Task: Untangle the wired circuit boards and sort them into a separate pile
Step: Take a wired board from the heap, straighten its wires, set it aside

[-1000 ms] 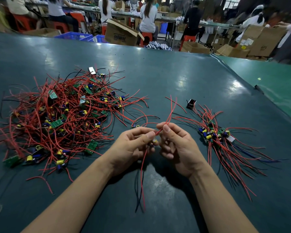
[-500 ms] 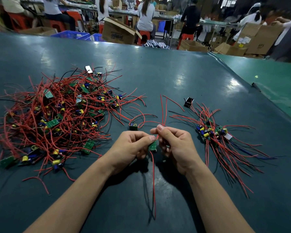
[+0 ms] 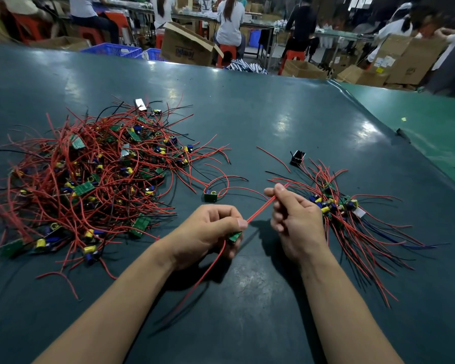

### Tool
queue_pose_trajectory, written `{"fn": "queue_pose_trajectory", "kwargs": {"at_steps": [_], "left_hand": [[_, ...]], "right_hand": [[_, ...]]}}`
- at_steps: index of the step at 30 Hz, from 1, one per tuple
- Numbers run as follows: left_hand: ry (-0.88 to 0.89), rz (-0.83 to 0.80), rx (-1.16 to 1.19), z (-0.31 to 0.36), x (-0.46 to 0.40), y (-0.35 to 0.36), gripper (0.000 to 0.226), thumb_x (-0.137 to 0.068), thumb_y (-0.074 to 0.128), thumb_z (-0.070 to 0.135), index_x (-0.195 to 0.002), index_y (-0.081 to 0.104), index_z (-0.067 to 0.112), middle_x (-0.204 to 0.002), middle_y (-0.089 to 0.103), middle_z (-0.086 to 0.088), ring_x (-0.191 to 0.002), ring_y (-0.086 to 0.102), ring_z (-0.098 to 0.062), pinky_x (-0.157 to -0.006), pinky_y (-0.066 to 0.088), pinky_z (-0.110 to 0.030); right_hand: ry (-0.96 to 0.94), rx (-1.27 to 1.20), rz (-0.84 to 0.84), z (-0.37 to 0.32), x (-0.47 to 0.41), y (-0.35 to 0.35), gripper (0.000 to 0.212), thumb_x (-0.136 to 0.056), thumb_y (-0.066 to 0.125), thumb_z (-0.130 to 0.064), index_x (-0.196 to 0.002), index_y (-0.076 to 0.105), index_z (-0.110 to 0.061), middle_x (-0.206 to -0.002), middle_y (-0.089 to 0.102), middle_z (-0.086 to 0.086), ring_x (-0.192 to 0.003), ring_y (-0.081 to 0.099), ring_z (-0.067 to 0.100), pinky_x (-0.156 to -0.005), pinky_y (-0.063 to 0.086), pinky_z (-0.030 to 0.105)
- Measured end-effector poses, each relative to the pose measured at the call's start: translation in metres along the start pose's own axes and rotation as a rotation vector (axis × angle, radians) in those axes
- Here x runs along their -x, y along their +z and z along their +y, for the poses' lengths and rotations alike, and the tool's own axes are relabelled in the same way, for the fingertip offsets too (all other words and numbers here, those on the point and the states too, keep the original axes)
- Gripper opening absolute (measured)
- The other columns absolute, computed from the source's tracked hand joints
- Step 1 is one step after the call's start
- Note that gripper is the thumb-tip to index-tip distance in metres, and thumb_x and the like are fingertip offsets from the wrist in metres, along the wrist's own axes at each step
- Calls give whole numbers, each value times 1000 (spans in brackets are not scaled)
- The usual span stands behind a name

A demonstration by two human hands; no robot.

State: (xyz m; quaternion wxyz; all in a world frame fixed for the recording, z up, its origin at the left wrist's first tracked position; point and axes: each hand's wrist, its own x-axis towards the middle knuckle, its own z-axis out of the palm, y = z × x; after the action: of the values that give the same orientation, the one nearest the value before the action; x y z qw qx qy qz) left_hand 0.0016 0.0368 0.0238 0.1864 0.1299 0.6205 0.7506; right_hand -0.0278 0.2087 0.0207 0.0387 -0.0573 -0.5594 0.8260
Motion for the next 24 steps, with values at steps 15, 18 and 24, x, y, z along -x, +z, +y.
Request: {"fn": "queue_pose_trajectory", "kwargs": {"at_steps": [15,18,24], "left_hand": [[214,283,32,-8,-4,-11,11,-78,71,24,-70,68,16,-69,58,-7,-64,52,-18,-63,44,-27],[220,299,-65,-8,-3,-9,29,-78,76,41,-86,75,13,-80,62,-19,-74,53,-27,-71,44,-37],[336,644,187,3,-6,-19,36,-81,63,46,-79,73,12,-69,65,-3,-61,54,-12,-57,43,-24]], "right_hand": [[198,376,-589,3,28,15,35,-78,63,-58,-69,72,-25,-49,49,-9,-35,36,5,-34,24,12],[171,335,-562,0,27,13,29,-80,66,-46,-75,71,-18,-51,49,-4,-35,36,8,-33,25,13],[-70,-5,-131,-14,17,12,22,-80,67,-30,-84,72,-10,-64,64,3,-41,50,8,-34,35,16]]}}
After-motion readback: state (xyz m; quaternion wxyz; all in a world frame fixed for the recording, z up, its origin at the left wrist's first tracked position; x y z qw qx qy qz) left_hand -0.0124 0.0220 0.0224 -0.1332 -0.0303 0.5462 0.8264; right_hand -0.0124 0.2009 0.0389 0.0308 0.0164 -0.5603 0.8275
